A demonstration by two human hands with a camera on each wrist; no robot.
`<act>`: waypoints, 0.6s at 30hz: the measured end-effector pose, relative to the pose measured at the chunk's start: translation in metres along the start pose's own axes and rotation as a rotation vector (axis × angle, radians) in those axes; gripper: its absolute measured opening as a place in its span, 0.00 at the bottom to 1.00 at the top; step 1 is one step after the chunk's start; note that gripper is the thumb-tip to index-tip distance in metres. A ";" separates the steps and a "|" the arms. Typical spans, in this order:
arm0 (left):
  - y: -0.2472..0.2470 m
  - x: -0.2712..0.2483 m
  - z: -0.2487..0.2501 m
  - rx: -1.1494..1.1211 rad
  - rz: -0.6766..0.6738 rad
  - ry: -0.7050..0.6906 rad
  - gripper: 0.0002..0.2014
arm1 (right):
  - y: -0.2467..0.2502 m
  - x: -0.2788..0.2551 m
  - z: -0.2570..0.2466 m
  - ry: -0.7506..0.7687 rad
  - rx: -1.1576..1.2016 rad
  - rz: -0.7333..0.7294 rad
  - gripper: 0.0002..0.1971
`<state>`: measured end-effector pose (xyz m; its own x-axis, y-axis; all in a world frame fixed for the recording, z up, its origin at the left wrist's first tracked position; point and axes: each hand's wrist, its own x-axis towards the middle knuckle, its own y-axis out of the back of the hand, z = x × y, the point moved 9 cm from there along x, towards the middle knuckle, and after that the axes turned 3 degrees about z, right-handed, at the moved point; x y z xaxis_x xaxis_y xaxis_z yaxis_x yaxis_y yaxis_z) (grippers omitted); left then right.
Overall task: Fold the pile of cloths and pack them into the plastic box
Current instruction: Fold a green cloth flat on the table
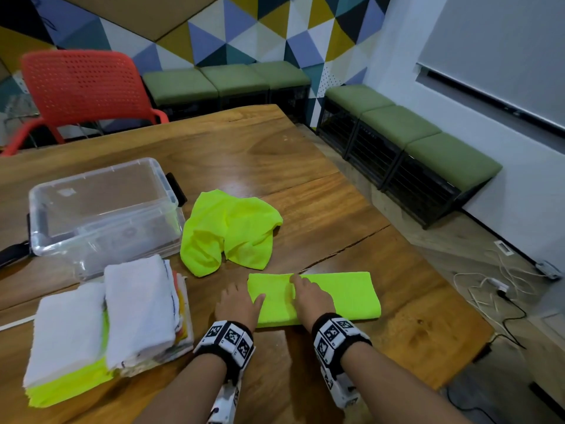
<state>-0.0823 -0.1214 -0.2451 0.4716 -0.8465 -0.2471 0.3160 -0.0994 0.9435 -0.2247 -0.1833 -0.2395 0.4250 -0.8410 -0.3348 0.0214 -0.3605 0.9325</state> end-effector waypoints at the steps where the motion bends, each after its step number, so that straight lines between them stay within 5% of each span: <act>1: -0.003 0.004 -0.002 -0.030 -0.032 0.016 0.30 | 0.005 -0.001 -0.002 0.007 -0.018 0.034 0.21; 7: -0.015 0.015 -0.001 -0.296 -0.209 0.113 0.30 | 0.002 -0.003 -0.005 -0.055 0.031 -0.021 0.18; 11: 0.008 0.013 -0.008 -0.365 -0.181 0.130 0.24 | -0.007 -0.001 -0.021 -0.113 0.212 -0.097 0.21; 16: 0.068 0.012 -0.034 -0.271 -0.023 0.094 0.21 | -0.034 -0.007 -0.098 0.013 0.737 -0.294 0.22; 18: 0.080 0.006 -0.036 -0.243 0.032 0.069 0.20 | -0.035 -0.012 -0.112 -0.066 1.071 -0.362 0.20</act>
<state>-0.0250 -0.1155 -0.1786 0.5370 -0.8086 -0.2404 0.4851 0.0628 0.8722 -0.1291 -0.1157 -0.2527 0.5019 -0.6255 -0.5974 -0.6659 -0.7202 0.1946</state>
